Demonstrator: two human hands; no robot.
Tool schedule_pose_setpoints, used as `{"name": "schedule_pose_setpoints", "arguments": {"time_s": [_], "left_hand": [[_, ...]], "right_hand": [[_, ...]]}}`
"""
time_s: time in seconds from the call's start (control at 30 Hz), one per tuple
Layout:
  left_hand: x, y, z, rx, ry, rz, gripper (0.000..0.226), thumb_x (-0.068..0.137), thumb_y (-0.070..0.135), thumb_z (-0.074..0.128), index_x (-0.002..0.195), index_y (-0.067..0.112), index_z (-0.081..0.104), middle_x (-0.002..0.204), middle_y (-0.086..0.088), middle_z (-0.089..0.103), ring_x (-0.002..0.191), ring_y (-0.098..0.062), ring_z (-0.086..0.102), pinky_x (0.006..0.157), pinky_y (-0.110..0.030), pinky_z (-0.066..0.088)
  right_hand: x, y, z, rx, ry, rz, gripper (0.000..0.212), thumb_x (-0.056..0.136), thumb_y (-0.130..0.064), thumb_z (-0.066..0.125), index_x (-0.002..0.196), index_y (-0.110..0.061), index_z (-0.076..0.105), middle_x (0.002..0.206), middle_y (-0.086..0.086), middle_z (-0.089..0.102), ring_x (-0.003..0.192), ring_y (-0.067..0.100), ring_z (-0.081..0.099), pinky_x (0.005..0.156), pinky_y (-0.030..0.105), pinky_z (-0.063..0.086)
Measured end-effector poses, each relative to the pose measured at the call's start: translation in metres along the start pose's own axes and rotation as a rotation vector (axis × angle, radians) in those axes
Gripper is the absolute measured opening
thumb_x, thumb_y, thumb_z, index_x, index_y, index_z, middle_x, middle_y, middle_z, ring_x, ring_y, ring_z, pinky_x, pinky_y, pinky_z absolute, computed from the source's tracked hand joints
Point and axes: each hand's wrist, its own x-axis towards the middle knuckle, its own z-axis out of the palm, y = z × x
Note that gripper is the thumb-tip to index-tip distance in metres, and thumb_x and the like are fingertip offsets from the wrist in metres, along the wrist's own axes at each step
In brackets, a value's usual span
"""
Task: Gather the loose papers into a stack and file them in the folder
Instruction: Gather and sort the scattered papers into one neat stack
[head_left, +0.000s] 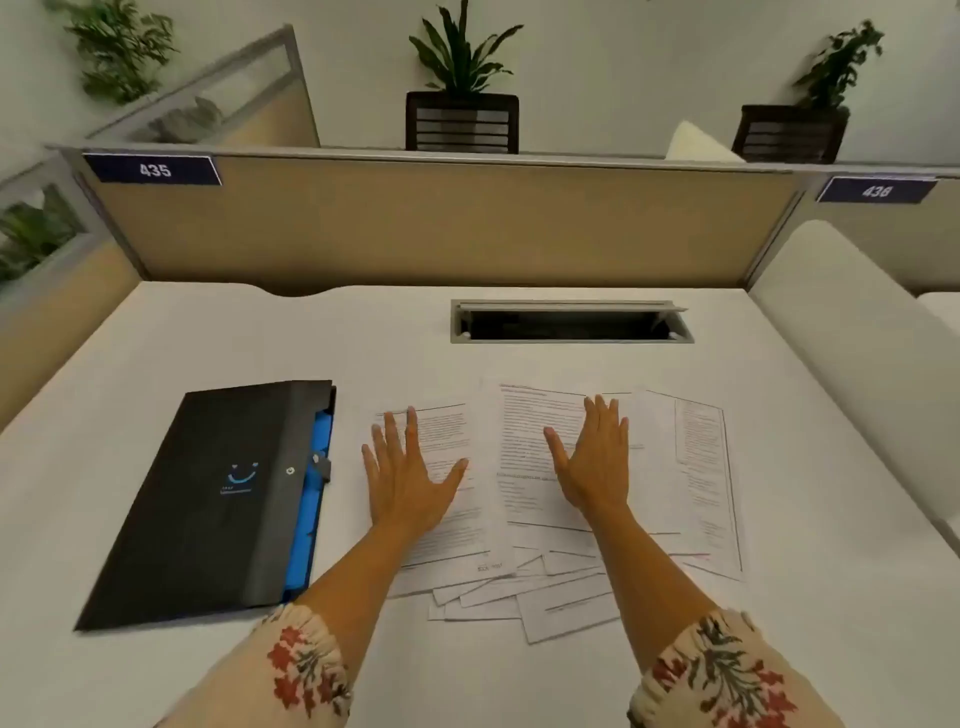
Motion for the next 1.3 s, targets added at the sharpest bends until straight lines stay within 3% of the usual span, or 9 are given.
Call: {"name": "schedule_pose_setpoints", "arguments": {"time_s": [0.2,0.37,0.6,0.8,0.87,0.97,1.03,1.13,1.3], "left_hand": [[-0.021,-0.019,0.014,0.064,-0.244,-0.279,0.126,0.069,0.093,0.040,0.154,0.022,-0.022,0.160,-0.018,-0.029,0.146,-0.037,-0.029,0.114,-0.061,-0.018],[-0.027,-0.016,0.018,-0.031,-0.236,-0.421,0.139,0.060,0.092,0.054,0.154,0.024,-0.022,0.160,-0.020,-0.027,0.147,-0.037,-0.027,0.113,-0.061,-0.017],[-0.019,0.002,0.019,-0.113,-0.151,-0.441,0.143,0.051,0.077,0.078,0.154,0.024,-0.006,0.164,-0.016,-0.005,0.151,-0.034,-0.005,0.119,-0.055,0.005],[-0.009,0.009,0.004,-0.270,-0.060,-0.621,0.147,0.042,0.046,0.099,0.152,0.024,0.004,0.150,-0.018,0.018,0.136,-0.035,0.025,0.105,-0.050,0.036],[-0.005,0.009,-0.001,-0.379,-0.045,-0.663,0.148,0.043,0.031,0.101,0.153,0.020,0.004,0.146,-0.019,0.021,0.131,-0.036,0.032,0.102,-0.047,0.041],[-0.003,0.010,-0.002,-0.544,-0.023,-0.642,0.142,0.047,0.012,0.100,0.154,0.014,0.007,0.145,-0.019,0.024,0.131,-0.037,0.037,0.104,-0.044,0.044],[-0.004,0.011,-0.001,-0.573,-0.038,-0.601,0.133,0.052,0.009,0.098,0.154,0.008,0.013,0.145,-0.019,0.027,0.132,-0.036,0.040,0.105,-0.045,0.044],[-0.007,0.015,0.000,-0.536,-0.054,-0.577,0.115,0.057,0.013,0.097,0.147,0.000,0.027,0.141,-0.017,0.032,0.128,-0.035,0.046,0.104,-0.045,0.048],[-0.013,0.029,0.002,-0.257,-0.108,-0.514,0.078,0.067,0.045,0.088,0.126,0.009,0.051,0.132,-0.012,0.043,0.125,-0.030,0.041,0.104,-0.043,0.040]], "right_hand": [[-0.035,0.021,0.025,-0.109,-0.153,0.308,0.123,0.071,-0.089,0.043,0.157,-0.010,0.006,0.164,0.021,-0.002,0.152,0.038,-0.006,0.121,0.053,-0.005],[-0.033,0.026,0.026,-0.069,-0.259,0.443,0.140,0.059,-0.094,0.050,0.157,-0.009,-0.002,0.164,0.020,-0.008,0.151,0.039,-0.011,0.118,0.058,-0.008],[-0.030,0.019,0.023,0.102,-0.236,0.329,0.131,0.059,-0.068,0.081,0.155,-0.010,0.012,0.162,0.014,0.016,0.150,0.033,0.013,0.121,0.051,0.017],[-0.024,0.018,0.011,0.327,-0.238,0.369,0.131,0.051,-0.035,0.097,0.152,-0.013,0.016,0.149,0.013,0.032,0.139,0.032,0.033,0.112,0.050,0.035],[-0.021,0.021,0.008,0.455,-0.226,0.376,0.124,0.055,-0.021,0.097,0.151,-0.011,0.019,0.144,0.012,0.041,0.134,0.031,0.041,0.108,0.046,0.041],[-0.019,0.023,0.004,0.556,-0.221,0.360,0.086,0.077,-0.007,0.080,0.148,-0.012,0.031,0.132,0.015,0.058,0.123,0.035,0.055,0.099,0.044,0.048],[-0.018,0.021,0.005,0.519,-0.280,0.305,0.058,0.089,-0.005,0.065,0.142,-0.010,0.043,0.133,0.016,0.059,0.121,0.035,0.057,0.100,0.045,0.049],[-0.020,0.015,0.010,0.462,-0.329,0.247,0.034,0.098,-0.008,0.050,0.132,-0.006,0.054,0.127,0.014,0.064,0.116,0.033,0.060,0.098,0.045,0.051],[-0.020,0.002,0.015,0.502,-0.326,0.281,0.052,0.097,-0.044,0.055,0.131,-0.005,0.057,0.126,0.010,0.066,0.115,0.032,0.062,0.096,0.043,0.053]]}}
